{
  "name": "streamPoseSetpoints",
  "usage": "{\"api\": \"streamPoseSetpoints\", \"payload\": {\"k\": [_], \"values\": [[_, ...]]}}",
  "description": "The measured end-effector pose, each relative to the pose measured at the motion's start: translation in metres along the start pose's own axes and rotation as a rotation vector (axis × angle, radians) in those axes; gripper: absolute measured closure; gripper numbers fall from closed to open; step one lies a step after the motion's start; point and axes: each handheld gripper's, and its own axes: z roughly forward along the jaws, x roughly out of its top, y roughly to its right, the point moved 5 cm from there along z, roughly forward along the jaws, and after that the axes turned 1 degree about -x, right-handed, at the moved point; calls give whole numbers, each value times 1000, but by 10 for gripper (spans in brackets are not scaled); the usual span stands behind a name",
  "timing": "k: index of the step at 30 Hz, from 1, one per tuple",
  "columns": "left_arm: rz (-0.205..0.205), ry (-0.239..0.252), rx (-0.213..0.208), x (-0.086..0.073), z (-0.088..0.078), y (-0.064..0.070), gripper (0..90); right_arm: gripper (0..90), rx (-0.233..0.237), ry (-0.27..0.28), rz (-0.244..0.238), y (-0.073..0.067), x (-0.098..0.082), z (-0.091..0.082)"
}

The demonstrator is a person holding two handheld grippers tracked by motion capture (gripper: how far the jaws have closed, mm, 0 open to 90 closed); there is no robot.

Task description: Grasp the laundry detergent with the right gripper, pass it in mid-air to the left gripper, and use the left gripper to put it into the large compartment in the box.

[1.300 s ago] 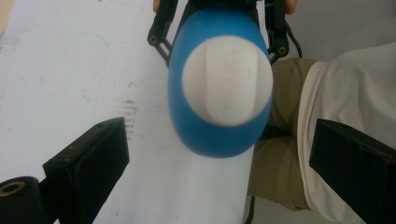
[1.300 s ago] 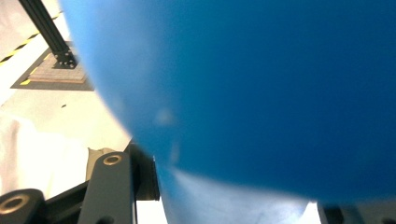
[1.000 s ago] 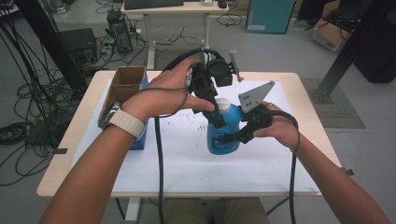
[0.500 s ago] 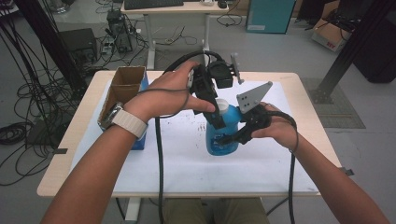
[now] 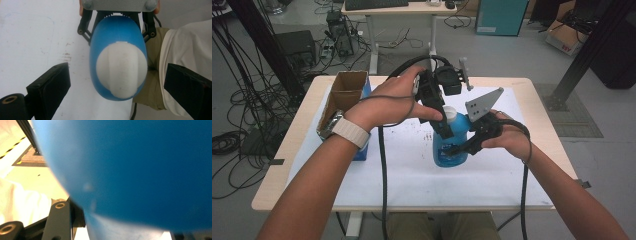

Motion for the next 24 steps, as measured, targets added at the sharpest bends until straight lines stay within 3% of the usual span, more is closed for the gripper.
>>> {"api": "streamPoseSetpoints", "payload": {"k": [24], "values": [[-7, -6, 1, -2, -1, 0, 73, 435, -11, -8, 0, 1, -1, -2]]}}
